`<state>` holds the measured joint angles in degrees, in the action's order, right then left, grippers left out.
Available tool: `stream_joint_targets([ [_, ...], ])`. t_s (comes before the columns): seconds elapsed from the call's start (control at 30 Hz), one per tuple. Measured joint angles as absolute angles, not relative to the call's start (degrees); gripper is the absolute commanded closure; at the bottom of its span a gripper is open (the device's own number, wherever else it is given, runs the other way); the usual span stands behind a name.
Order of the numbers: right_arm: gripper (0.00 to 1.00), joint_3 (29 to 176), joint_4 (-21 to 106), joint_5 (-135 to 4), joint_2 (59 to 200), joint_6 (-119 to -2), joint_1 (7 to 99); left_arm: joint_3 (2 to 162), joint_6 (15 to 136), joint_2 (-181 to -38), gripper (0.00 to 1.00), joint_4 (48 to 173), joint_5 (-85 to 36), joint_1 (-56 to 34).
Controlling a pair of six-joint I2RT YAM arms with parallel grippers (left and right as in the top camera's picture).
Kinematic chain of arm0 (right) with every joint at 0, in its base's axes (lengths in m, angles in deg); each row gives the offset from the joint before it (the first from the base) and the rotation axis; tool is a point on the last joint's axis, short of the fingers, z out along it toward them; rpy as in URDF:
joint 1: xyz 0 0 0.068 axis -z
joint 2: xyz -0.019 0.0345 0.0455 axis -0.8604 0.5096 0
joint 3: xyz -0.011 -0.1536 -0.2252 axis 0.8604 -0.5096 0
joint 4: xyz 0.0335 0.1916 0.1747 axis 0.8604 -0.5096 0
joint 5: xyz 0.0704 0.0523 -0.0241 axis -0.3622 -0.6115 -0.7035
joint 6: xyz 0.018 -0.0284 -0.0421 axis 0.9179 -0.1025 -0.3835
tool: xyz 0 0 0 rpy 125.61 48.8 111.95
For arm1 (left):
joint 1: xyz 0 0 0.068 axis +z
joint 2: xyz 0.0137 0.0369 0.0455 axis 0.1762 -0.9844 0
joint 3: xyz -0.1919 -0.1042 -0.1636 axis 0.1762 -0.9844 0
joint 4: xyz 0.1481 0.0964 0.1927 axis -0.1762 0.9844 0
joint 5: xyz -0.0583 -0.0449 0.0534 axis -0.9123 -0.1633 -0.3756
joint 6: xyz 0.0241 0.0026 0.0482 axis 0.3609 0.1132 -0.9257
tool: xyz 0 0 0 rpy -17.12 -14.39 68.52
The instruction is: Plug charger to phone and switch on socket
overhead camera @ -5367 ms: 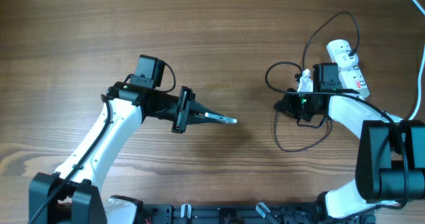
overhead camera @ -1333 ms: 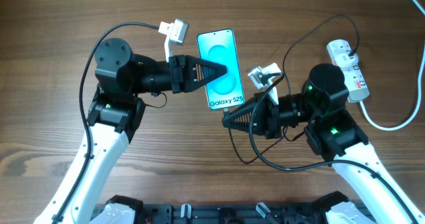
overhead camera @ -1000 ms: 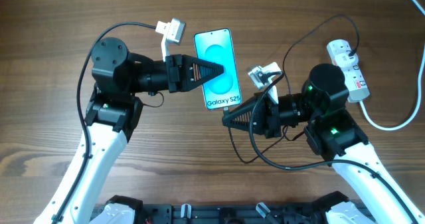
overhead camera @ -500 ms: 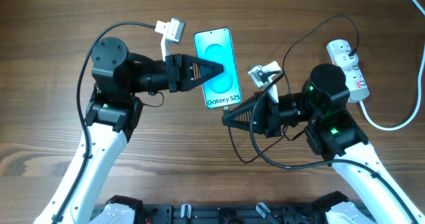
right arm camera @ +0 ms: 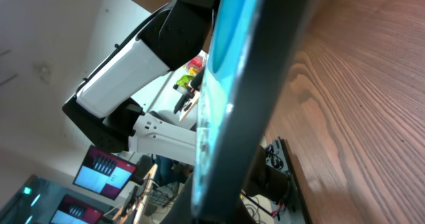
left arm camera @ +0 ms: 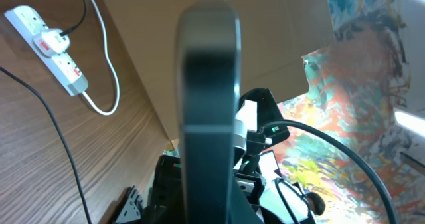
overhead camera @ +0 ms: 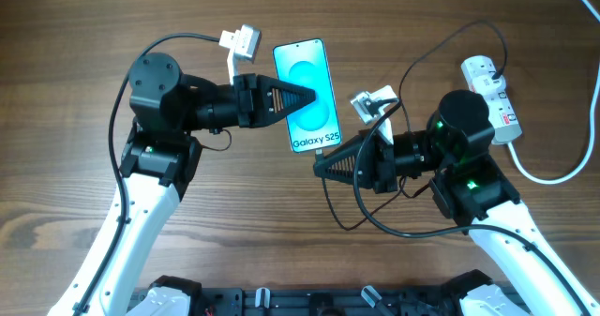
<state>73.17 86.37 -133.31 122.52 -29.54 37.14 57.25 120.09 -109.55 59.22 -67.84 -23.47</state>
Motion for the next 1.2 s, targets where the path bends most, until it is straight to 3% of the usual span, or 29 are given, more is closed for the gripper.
stream_joint_targets([
  [1.2,0.96,73.17,86.39,-133.13,122.57,-28.03,37.14,57.25,118.49,-109.57,0.96,59.27,-67.8,-23.47],
])
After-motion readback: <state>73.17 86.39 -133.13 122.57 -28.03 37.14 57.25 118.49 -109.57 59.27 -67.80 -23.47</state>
